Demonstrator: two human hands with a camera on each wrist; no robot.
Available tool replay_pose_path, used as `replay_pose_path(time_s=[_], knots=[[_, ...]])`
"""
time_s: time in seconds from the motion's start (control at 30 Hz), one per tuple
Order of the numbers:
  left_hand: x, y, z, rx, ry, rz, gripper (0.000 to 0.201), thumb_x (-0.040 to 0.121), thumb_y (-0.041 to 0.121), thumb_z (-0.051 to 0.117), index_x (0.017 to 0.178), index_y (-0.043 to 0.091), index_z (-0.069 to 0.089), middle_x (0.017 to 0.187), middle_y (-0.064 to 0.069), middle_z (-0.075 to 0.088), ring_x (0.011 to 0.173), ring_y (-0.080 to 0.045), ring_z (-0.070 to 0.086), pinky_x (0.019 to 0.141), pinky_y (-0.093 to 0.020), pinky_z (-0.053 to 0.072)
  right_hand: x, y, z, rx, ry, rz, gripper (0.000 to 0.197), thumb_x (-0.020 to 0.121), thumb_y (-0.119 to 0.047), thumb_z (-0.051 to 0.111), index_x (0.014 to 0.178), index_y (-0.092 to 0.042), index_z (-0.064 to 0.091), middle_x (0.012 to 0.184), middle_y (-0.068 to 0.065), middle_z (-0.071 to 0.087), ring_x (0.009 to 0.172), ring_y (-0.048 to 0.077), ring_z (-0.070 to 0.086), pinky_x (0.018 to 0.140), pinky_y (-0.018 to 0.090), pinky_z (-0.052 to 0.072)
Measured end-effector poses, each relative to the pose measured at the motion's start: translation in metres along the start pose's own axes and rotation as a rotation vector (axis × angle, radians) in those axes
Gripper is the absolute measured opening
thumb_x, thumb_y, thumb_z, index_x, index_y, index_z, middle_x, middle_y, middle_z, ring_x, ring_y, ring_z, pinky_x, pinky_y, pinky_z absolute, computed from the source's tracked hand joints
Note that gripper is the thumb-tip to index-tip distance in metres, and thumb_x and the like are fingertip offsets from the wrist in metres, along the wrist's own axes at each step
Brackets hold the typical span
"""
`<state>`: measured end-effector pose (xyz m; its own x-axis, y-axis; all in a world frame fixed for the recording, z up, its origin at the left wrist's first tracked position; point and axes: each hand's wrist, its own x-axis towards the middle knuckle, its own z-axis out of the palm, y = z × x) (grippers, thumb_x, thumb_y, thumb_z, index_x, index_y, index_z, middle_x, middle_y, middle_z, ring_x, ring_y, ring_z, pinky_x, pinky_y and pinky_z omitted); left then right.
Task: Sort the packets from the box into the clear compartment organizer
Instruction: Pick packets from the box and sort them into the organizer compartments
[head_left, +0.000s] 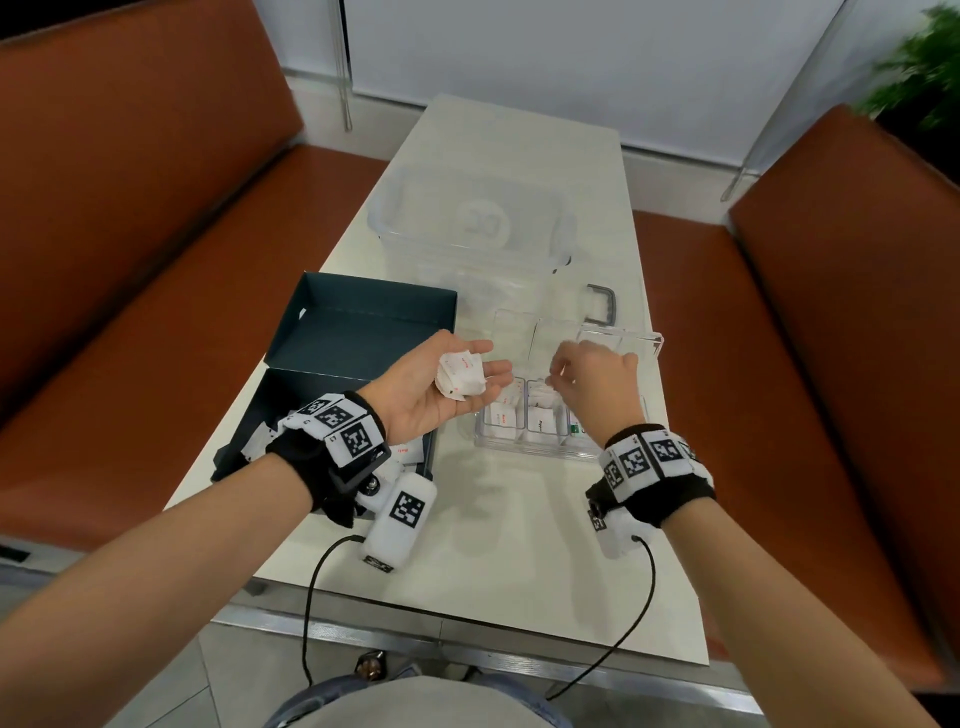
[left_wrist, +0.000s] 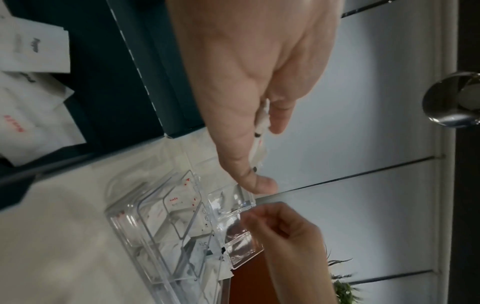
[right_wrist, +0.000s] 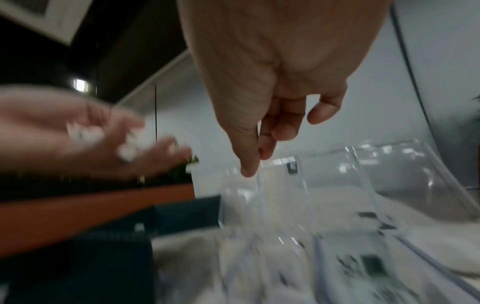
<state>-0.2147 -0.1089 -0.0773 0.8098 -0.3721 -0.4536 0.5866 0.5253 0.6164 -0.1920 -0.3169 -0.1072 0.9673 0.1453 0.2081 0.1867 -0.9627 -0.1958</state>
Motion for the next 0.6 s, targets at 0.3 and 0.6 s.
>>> replay_pose_path(time_s=[0.3, 0.6], knots=[[0.007, -0.007, 0.008, 0.285, -0.110, 0.110, 0.031, 0.088, -0.008, 0.062, 0.119, -0.003, 0.061, 0.112, -0.016, 0.070, 0.101, -0.032, 0.070, 0.073, -0.029, 0.059, 0.001, -0.037, -0.048, 0.619, -0.111, 0.042, 0.022, 0.089, -0.029, 0.065, 0.111, -0.026, 0.067, 0.083, -0.008, 0.065, 0.063, -0.002, 0.055, 0.059, 0.006, 0.038], [0.006, -0.008, 0.005, 0.360, -0.051, 0.139, 0.023, 0.092, -0.001, 0.059, 0.115, 0.001, 0.064, 0.106, -0.018, 0.072, 0.098, -0.027, 0.072, 0.070, -0.025, 0.058, 0.005, -0.008, -0.045, 0.881, -0.030, 0.251, 0.009, 0.085, -0.012, 0.070, 0.084, -0.021, 0.071, 0.071, -0.001, 0.068, 0.057, 0.007, 0.057, 0.056, 0.018, 0.048]])
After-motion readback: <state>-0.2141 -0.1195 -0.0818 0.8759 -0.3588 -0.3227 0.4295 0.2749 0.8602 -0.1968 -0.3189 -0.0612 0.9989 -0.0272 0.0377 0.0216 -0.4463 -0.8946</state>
